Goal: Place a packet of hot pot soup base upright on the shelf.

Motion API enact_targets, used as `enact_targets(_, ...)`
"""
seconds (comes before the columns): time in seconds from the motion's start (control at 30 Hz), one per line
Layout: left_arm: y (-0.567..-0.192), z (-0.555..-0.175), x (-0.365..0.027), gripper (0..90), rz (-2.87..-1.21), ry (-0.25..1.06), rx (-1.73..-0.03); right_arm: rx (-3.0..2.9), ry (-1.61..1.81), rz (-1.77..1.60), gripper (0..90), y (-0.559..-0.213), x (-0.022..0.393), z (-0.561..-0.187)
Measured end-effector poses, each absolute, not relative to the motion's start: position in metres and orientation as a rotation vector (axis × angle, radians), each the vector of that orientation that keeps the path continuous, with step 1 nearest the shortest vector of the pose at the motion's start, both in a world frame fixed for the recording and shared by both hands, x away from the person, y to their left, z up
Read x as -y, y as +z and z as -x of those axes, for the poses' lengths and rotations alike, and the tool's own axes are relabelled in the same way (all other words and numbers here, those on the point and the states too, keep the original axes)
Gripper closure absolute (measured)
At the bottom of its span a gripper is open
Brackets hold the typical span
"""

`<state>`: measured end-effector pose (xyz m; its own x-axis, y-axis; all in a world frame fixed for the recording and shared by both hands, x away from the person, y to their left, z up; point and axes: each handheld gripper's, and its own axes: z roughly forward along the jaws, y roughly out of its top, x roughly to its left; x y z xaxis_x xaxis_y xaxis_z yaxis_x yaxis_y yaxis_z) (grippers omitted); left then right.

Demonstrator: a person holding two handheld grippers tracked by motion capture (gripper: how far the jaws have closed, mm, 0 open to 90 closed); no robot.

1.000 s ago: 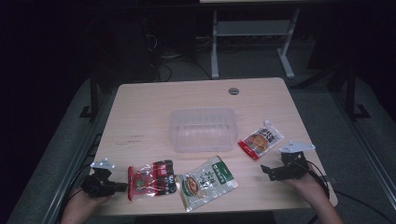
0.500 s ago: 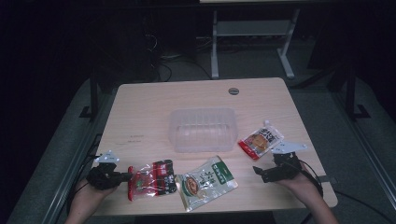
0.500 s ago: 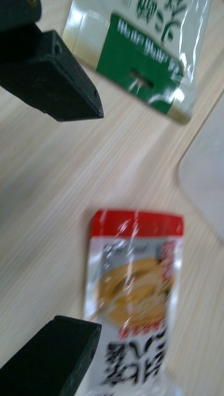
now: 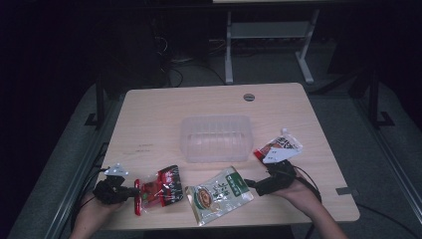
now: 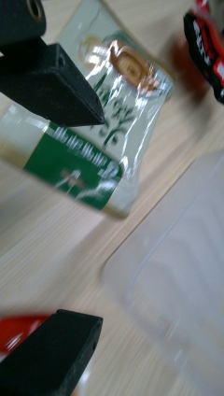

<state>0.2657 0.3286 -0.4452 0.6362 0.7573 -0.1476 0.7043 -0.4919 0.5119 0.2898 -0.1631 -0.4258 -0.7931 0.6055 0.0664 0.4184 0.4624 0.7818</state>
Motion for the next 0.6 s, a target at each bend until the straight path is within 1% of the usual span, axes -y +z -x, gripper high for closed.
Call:
enact_targets(0.17,-0.447,-0.266,-0.327,89.6,-2.304,0.108,-1.147,-2.577,1.26,-0.794,5.2,-0.421,0.14,-0.289)
enact_targets(0.37,-0.448,-0.267,-0.321,89.6,-2.31,0.114,-1.131,-2.648,1.278,-0.753,5.9,-0.419,0.119,-0.289)
enact_targets(0.4,-0.447,-0.267,-0.318,89.6,-2.312,0.112,-1.134,-2.673,1.302,-0.734,6.1,-0.418,0.111,-0.29)
enact_targets(0.47,-0.448,-0.267,-0.316,89.6,-2.308,0.116,-1.13,-2.689,1.33,-0.726,8.9,-0.418,0.102,-0.29)
enact_targets(0.5,-0.448,-0.267,-0.316,89.6,-2.308,0.116,-1.13,-2.689,1.33,-0.726,8.9,-0.418,0.102,-0.29)
enact_targets(0.6,-0.448,-0.267,-0.315,89.6,-2.306,0.111,-1.122,-2.732,1.341,-0.691,11.9,-0.418,0.085,-0.293)
